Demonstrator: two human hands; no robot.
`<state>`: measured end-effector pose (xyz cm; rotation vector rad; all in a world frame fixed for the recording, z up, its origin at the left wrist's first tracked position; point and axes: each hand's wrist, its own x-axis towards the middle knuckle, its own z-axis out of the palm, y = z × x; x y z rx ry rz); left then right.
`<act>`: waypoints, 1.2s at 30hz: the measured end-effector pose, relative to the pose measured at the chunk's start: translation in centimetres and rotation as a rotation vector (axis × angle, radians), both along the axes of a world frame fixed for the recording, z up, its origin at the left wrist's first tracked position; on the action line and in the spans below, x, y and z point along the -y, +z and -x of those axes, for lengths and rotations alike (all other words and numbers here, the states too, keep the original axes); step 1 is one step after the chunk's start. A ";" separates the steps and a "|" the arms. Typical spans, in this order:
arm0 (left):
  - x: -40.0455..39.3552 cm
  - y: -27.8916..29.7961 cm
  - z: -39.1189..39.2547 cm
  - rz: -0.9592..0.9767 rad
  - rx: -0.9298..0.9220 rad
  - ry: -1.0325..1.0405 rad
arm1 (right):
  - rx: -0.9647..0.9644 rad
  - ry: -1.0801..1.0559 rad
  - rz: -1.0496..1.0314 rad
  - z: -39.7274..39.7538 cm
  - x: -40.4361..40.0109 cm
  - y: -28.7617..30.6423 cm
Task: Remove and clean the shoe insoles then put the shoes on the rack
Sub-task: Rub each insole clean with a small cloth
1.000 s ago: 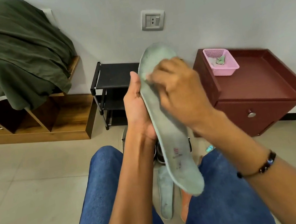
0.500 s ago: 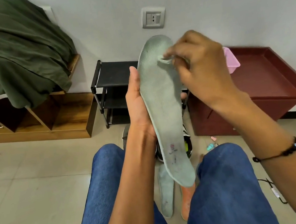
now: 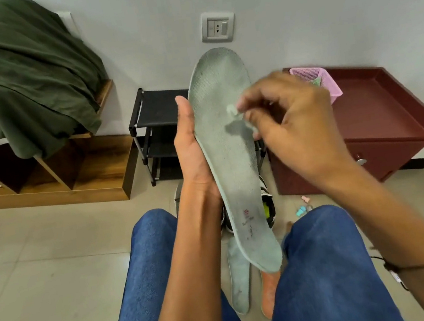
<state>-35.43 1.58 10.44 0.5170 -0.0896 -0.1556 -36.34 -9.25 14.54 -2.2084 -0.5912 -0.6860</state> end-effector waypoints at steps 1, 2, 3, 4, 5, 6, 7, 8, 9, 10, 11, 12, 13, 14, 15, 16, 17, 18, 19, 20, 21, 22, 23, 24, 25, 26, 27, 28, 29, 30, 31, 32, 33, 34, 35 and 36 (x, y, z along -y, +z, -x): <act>0.1 -0.1 -0.1 -0.010 0.010 0.024 | 0.087 -0.060 0.056 -0.9 0.3 0.4; 0.2 -0.2 -0.1 -0.010 0.019 0.032 | 0.149 -0.107 0.124 -1.6 0.3 0.7; 0.2 -0.4 -0.2 0.012 0.023 0.023 | 0.183 -0.139 0.195 -2.2 0.2 0.6; 0.3 -0.4 -0.2 0.043 0.031 0.004 | 0.206 -0.158 0.263 -2.5 -0.2 0.1; 0.4 -0.6 -0.3 0.065 0.041 -0.009 | 0.223 -0.163 0.312 -2.5 -0.7 -0.7; 0.4 -0.8 -0.3 0.074 0.050 -0.022 | 0.227 -0.155 0.331 -2.1 -1.3 -1.6; 0.5 -1.1 -0.3 0.081 0.053 -0.038 | 0.211 -0.147 0.312 -1.5 -1.7 -2.6; 0.4 -1.2 -0.2 0.092 0.050 -0.069 | 0.164 -0.138 0.266 -0.7 -2.1 -3.3; 0.3 -1.4 -0.2 0.095 0.039 -0.098 | 0.083 -0.117 0.196 0.1 -2.2 -3.8; 0.2 -1.4 -0.1 0.096 0.028 -0.119 | -0.032 -0.074 0.114 0.5 -2.0 -3.8; 0.1 -1.5 -0.1 0.092 0.017 -0.126 | -0.190 -0.011 0.024 0.6 -1.5 -3.7; 0.0 -1.4 0.0 0.085 0.017 -0.131 | -0.378 0.075 -0.086 0.7 -1.1 -3.3; 0.1 -1.3 0.1 0.080 0.019 -0.131 | -0.534 0.153 -0.214 0.6 -0.6 -2.8; 0.2 -1.0 0.2 0.080 0.021 -0.123 | -0.607 0.179 -0.319 0.5 0.0 -2.3; 0.3 -1.0 0.2 0.070 0.016 -0.091 | -0.598 0.161 -0.377 0.3 0.5 -1.8; 0.4 -0.9 0.2 0.057 0.007 -0.049 | -0.523 0.104 -0.359 0.0 0.9 -1.1; 0.4 -1.0 0.1 0.037 -0.004 -0.006 | -0.410 0.027 -0.284 -0.4 1.2 -0.6; 0.4 -1.1 0.1 0.021 -0.009 0.024 | -0.293 -0.044 -0.181 -0.8 1.4 -0.2; 0.3 -1.2 0.1 0.011 -0.010 0.041 | -0.184 -0.092 -0.070 -1.2 1.3 -0.1; 0.3 -1.2 0.1 0.011 -0.001 0.046 | -0.081 -0.114 0.036 -1.6 1.2 -0.1; 0.4 -1.3 0.0 0.018 0.007 0.043 | 0.006 -0.132 0.134 -1.8 0.9 -0.4; 0.4 -1.2 0.1 0.026 0.022 0.032 | 0.067 -0.150 0.214 -1.7 0.5 -0.9; 0.5 -1.2 0.0 0.038 0.035 0.024 | 0.110 -0.171 0.271 -1.6 0.0 -1.5; 0.6 -1.2 0.0 0.055 0.051 0.015 | 0.134 -0.193 0.299 -1.4 -0.5 -2.1; 0.6 -1.4 0.0 0.069 0.068 0.006 | 0.140 -0.215 0.303 -1.0 -0.9 -2.7; 0.6 -1.5 0.0 0.086 0.081 -0.010 | 0.126 -0.224 0.283 -0.7 -1.2 -3.1; 0.6 -1.7 0.0 0.091 0.083 -0.027 | 0.092 -0.208 0.242 -0.4 -1.3 -3.3; 0.5 -1.9 0.0 0.093 0.080 -0.051 | 0.034 -0.173 0.189 0.0 -1.4 -3.4; 0.3 -2.0 0.0 0.093 0.074 -0.078 | -0.057 -0.124 0.138 0.6 -1.3 -3.4; 0.1 -2.1 0.0 0.085 0.067 -0.096 | -0.183 -0.056 0.101 1.1 -1.1 -3.3; 0.0 -2.2 -0.1 0.065 0.059 -0.096 | -0.326 0.038 0.073 1.8 -1.1 -3.3; -0.1 -2.3 -0.2 0.052 0.051 -0.094 | -0.463 0.147 0.037 2.4 -1.0 -3.1; 0.0 -2.3 -0.2 0.047 0.036 -0.091 | -0.567 0.246 -0.027 2.9 -1.0 -2.9; 0.1 -2.1 -0.1 0.050 0.021 -0.095 | -0.607 0.294 -0.115 3.0 -0.8 -2.5; 0.3 -2.0 0.0 0.054 0.012 -0.091 | -0.578 0.281 -0.210 2.6 -0.5 -2.0; 0.5 -1.8 0.2 0.050 0.008 -0.069 | -0.506 0.217 -0.273 1.9 -0.1 -1.4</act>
